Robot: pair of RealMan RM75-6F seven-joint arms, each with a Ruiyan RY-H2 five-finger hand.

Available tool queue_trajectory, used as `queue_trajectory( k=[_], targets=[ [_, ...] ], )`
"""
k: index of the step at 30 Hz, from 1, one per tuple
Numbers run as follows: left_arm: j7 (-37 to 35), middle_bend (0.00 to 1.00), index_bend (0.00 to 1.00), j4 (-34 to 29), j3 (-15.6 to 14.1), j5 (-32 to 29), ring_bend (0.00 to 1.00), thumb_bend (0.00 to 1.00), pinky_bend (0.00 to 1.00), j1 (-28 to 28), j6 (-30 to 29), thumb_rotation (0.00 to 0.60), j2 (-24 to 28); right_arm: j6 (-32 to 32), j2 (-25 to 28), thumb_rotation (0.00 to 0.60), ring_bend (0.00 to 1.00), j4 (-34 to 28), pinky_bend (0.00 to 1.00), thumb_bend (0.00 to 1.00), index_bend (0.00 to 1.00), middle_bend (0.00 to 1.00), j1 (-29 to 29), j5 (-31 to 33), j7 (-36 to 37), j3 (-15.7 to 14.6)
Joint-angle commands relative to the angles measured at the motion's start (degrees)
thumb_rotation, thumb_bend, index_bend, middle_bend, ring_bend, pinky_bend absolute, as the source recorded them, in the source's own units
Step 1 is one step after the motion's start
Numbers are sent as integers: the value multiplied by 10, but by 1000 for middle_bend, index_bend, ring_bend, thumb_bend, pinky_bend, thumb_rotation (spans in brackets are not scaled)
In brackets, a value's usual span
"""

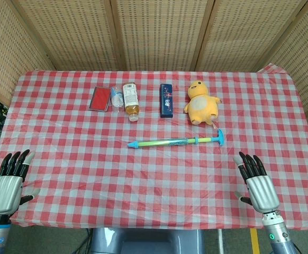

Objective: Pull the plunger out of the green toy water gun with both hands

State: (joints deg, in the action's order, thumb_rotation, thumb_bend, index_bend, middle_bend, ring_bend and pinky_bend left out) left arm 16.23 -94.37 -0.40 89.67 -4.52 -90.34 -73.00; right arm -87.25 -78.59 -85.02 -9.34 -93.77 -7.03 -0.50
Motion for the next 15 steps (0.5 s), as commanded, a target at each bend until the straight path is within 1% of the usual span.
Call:
queue_trajectory(
  k=[1,6,9,10,11,12,13,14,15],
  targets=[
    [1,0,0,-1,0,-1,0,0,0,1,1,600,0,1,-3,600,0,6,0,71,0,0,-2,-4,4,1],
    [4,0,0,-2,3,-2,0,0,0,1,4,600,-1,19,-8,600,0,5,0,73,0,0,-14,4,4,13],
    [4,0,0,-1,6,-4,0,0,0,1,4,600,-2,36,-5,600,0,-4,0,74,0,0,-27,10,-3,24],
    [3,0,0,-1,7,-5,0,0,0,1,5,600,-3,43,-3,600,0,-10,0,77,0,2,-35,13,-9,32],
    [2,0,0,0,9,-9,0,0,0,1,7,600,-3,53,-3,600,12,-18,0,81,0,25,-50,18,-16,50],
    [-2,0,0,0,13,-15,0,0,0,1,7,600,-3,69,-3,600,45,-25,0,84,0,62,-70,32,-28,75],
    [-4,0,0,1,17,-19,0,0,0,1,6,600,-4,87,-4,600,88,-30,0,86,0,109,-85,48,-41,92],
    [-5,0,0,2,20,-22,0,0,0,1,5,600,-5,105,-5,600,159,-35,11,87,0,178,-102,65,-55,111],
    [-6,0,0,3,22,-23,0,0,0,2,4,600,-5,115,-5,600,212,-37,31,87,3,229,-111,76,-65,121]
  ],
)
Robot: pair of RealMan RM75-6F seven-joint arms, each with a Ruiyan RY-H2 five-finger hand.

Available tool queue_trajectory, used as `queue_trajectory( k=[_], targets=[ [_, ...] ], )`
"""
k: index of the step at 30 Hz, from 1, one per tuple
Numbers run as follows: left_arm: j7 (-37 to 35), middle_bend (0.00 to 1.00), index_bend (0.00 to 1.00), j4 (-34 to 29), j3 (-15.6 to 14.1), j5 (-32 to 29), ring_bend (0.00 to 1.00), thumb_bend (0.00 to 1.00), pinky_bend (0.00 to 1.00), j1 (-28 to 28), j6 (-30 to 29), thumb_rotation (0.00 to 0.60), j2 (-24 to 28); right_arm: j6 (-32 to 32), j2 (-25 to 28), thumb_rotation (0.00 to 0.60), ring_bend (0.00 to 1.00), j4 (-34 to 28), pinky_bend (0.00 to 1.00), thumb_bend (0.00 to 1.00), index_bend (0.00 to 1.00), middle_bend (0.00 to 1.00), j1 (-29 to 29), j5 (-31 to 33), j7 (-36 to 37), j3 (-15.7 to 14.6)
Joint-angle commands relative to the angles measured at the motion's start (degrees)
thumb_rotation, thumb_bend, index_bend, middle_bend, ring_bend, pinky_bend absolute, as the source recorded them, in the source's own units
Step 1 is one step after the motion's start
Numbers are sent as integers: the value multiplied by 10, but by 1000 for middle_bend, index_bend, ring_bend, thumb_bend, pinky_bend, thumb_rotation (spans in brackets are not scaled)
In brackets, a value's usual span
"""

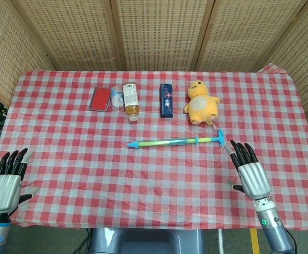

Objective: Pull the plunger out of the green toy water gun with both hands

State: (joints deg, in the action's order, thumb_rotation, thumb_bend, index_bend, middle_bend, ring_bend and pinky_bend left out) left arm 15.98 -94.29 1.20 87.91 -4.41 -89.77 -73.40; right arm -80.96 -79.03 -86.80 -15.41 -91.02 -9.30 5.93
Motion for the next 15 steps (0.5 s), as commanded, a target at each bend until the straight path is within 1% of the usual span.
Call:
queue_trajectory(
  k=[1,2,3,5,7,10,11,13,15],
  targets=[
    [-4,0,0,3,8,-7,0,0,0,1,-3,600,-1,63,-2,600,293,-19,79,87,13,310,-61,60,-54,68],
    [-6,0,0,3,9,-9,0,0,0,1,-3,600,-1,76,-3,600,359,-18,129,87,26,375,-72,73,-64,79],
    [-10,0,0,4,11,-11,0,0,0,1,-3,600,0,91,-6,600,468,-13,217,88,55,481,-88,92,-77,95],
    [-15,0,0,4,13,-16,0,0,0,1,-1,600,2,114,-12,600,670,-5,418,95,149,684,-109,124,-99,116],
    [-18,0,0,4,16,-20,0,0,0,1,1,600,4,133,-20,600,797,8,544,109,232,814,-130,150,-119,132],
    [-20,0,0,4,21,-26,0,0,0,1,2,600,6,167,-33,600,930,31,651,146,329,950,-161,192,-143,148],
    [-21,0,0,4,22,-28,0,0,0,1,2,600,6,182,-37,600,963,42,682,167,362,980,-170,209,-151,152],
    [-21,0,0,3,25,-30,0,0,0,-1,4,600,7,210,-46,600,993,61,726,216,412,999,-188,245,-167,158],
    [-21,0,0,3,26,-32,0,0,0,-1,5,600,8,224,-50,600,1000,71,759,280,457,1000,-198,267,-178,159]
  ],
)
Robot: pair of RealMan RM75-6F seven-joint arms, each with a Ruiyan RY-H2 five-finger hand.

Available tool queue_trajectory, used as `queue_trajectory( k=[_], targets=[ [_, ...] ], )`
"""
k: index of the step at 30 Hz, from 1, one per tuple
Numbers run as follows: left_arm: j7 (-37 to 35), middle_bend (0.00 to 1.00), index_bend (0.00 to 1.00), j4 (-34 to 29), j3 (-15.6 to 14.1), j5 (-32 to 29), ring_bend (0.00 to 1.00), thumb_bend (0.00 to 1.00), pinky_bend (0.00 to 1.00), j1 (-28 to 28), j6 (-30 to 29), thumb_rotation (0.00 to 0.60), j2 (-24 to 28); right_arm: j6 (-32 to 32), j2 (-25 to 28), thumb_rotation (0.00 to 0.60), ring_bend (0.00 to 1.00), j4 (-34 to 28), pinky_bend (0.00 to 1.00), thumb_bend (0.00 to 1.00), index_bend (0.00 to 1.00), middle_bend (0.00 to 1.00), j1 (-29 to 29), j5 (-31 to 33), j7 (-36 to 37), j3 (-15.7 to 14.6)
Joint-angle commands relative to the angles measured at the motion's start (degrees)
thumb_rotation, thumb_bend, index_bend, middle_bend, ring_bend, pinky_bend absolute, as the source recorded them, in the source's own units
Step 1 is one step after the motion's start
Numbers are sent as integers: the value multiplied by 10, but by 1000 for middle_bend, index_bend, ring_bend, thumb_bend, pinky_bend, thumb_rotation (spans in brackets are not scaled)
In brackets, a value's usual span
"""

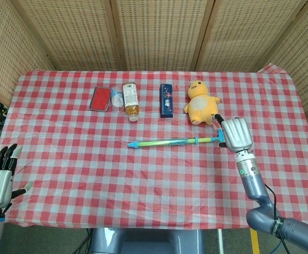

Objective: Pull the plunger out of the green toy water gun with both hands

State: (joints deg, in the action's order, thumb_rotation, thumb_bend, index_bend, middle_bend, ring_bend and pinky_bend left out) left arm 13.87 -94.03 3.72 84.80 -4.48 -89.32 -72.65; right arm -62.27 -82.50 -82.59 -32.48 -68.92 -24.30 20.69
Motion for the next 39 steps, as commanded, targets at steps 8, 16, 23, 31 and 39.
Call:
queue_trajectory(
  k=[8,16,23,31,39],
  targets=[
    [-2,0,0,3,7,-20,0,0,0,-4,15,600,2,94,-53,600,1000,106,779,417,519,1000,-63,141,-64,-5],
    [-5,0,0,5,9,-28,0,0,0,-5,21,600,2,120,-82,600,1000,172,779,508,524,1000,-76,185,-58,-24],
    [-2,0,0,6,9,-29,0,0,0,-7,24,600,1,133,-97,600,1000,208,778,526,518,1000,-80,195,-42,-36],
    [2,0,0,7,11,-35,0,0,0,-8,27,600,-1,155,-119,600,1000,248,779,532,508,1000,-87,200,-27,-49],
    [3,0,0,8,12,-40,0,0,0,-10,32,600,-2,170,-136,600,1000,284,778,533,486,1000,-91,202,-12,-56]
  ],
)
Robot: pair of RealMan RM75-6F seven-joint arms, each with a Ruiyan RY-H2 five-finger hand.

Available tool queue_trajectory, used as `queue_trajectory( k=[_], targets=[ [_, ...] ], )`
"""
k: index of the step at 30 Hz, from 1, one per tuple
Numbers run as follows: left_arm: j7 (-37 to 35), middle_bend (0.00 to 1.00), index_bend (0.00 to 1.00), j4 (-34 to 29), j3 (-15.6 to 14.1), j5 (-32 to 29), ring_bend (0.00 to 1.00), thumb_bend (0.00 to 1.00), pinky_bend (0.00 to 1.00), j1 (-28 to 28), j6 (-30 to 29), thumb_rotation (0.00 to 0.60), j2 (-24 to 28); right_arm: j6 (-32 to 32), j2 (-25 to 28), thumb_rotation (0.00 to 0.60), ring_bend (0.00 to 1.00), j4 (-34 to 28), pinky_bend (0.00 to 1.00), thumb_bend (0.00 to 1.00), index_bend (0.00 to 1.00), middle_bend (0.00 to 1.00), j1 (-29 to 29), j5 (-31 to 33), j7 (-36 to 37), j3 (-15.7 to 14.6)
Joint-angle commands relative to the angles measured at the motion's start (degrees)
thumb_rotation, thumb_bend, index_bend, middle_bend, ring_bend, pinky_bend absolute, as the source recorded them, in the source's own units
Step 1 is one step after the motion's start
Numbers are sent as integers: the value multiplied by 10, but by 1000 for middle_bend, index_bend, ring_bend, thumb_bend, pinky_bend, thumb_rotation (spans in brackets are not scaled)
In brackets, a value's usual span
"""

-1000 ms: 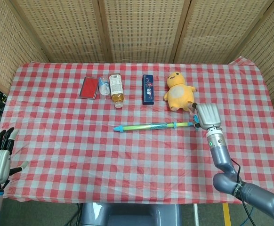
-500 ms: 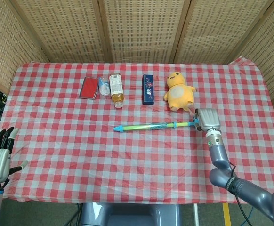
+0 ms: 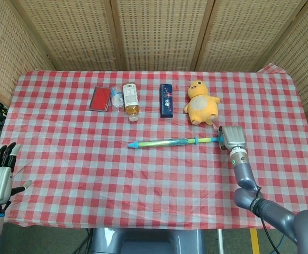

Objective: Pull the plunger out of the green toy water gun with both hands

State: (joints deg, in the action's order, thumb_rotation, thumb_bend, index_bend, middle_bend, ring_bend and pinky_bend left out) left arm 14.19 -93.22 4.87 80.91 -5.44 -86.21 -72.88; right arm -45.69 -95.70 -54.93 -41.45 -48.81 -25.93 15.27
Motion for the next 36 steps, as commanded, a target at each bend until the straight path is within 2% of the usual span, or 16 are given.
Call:
queue_trajectory(
  k=[1,9,27,36],
  targets=[
    [0,0,0,0,0,-2,0,0,0,-1,2,600,0,6,-7,600,1000,13,778,534,485,1000,-2,0,7,-2],
    [2,0,0,0,1,-4,0,0,0,-2,4,600,-1,3,-15,600,1000,28,778,533,469,1000,-5,-13,28,-1],
    [-3,0,0,-2,-1,-5,0,0,0,-3,7,600,1,-28,-16,600,1000,-13,778,535,468,1000,-9,-32,31,2],
    [-5,0,0,-1,0,-9,0,0,0,-4,9,600,2,-15,-33,600,1000,12,778,535,453,1000,-17,-23,33,4]
  ],
)
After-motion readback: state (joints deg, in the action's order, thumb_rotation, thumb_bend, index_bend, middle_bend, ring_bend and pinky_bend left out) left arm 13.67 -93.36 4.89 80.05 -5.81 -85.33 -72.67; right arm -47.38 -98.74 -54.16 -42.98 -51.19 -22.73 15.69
